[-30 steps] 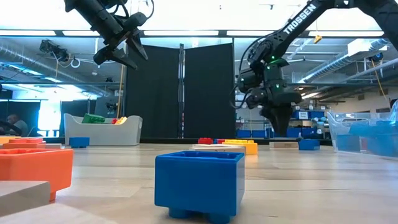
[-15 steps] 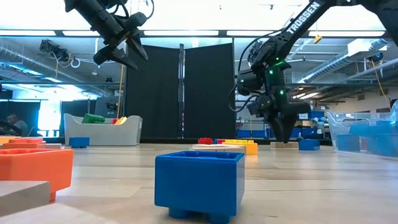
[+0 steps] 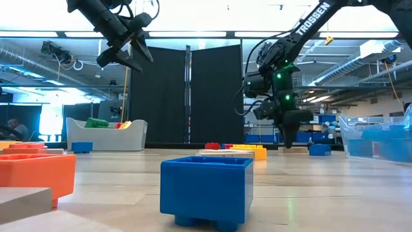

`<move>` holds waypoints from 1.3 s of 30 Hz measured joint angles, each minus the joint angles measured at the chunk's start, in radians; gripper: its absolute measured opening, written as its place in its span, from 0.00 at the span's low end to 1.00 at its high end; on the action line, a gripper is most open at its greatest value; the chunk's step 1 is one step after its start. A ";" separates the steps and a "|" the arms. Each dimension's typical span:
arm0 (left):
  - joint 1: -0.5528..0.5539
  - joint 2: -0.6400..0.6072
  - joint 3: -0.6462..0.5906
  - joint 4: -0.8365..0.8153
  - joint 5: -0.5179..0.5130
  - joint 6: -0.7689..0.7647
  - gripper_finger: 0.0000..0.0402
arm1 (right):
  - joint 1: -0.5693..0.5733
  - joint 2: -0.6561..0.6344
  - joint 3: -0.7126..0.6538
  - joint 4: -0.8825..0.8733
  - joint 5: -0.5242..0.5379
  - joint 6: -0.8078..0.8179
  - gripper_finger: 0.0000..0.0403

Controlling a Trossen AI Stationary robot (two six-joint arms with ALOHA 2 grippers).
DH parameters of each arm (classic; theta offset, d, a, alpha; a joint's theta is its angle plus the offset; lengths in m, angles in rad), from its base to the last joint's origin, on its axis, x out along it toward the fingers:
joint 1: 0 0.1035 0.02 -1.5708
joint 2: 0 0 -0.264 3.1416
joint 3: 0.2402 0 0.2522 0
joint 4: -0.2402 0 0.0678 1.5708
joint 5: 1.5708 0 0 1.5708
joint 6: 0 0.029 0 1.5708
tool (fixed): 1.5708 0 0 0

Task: Sort blocks by size
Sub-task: Put the brown block into the black bin

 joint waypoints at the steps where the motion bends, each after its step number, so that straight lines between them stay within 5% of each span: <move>1: 0.000 0.000 0.000 0.000 0.000 0.000 0.56 | 0.002 -0.005 0.004 -0.009 -0.001 0.007 0.09; 8: 0.000 0.000 0.000 0.000 0.000 0.000 0.56 | -0.002 -0.100 0.064 -0.041 -0.059 0.015 0.19; 20: 0.000 0.000 0.000 0.000 0.000 0.000 0.56 | -0.071 -0.087 0.011 -0.045 -0.092 0.162 0.63; 25: 0.000 0.000 0.000 0.000 0.000 0.000 0.56 | -0.090 -0.085 -0.045 0.001 -0.088 0.177 0.74; 32: 0.000 0.000 0.000 0.005 0.000 0.000 0.56 | -0.093 -0.086 -0.147 0.133 -0.088 0.195 0.66; 39: 0.000 0.000 0.000 0.086 0.000 0.000 0.56 | -0.076 -0.094 -0.168 0.149 -0.099 0.203 0.31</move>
